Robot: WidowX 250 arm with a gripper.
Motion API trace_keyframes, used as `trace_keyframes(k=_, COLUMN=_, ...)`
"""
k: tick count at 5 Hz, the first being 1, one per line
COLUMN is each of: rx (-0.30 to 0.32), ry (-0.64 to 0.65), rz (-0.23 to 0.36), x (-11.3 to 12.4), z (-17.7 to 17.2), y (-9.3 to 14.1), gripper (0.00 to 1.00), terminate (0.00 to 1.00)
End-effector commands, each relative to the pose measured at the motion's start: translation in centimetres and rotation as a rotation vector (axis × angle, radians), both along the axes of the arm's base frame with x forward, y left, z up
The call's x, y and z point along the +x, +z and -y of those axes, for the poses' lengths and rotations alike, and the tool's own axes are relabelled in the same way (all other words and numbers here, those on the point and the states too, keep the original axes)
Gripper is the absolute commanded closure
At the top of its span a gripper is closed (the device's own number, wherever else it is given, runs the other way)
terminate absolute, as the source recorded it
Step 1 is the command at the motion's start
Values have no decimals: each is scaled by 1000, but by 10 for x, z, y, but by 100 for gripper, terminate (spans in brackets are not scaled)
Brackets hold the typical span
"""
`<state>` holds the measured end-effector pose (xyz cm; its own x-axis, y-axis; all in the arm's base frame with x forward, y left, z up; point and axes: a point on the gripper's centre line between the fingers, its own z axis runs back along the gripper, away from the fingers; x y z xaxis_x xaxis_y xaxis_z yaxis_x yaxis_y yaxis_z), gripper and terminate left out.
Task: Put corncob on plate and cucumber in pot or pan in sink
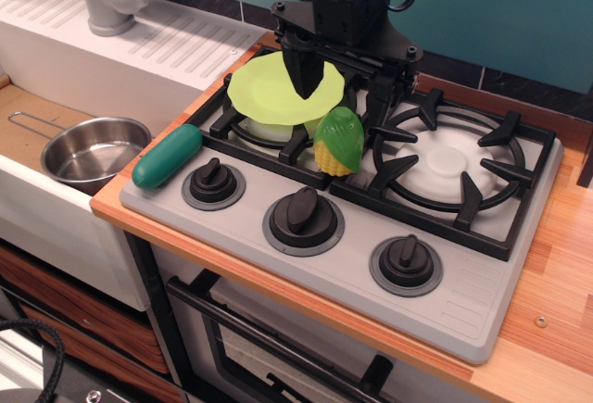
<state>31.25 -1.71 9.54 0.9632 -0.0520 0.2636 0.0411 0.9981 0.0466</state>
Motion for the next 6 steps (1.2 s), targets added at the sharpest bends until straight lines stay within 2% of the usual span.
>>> trace_keyframes(k=1, rx=0, ry=0, rz=0, x=0, z=0, y=0, gripper=0, terminate=0)
trace_keyframes(k=3, rx=-15, ry=-18, rz=68, x=8, z=-2, y=-28, gripper=0, terminate=0)
trace_keyframes(k=5, rx=-26, ry=-26, rz=89, x=7, z=-5, y=-32, gripper=0, terminate=0)
trace_keyframes(k=6, rx=-36, ry=-25, rz=98, x=3, z=-5, y=-28, gripper=100, terminate=0)
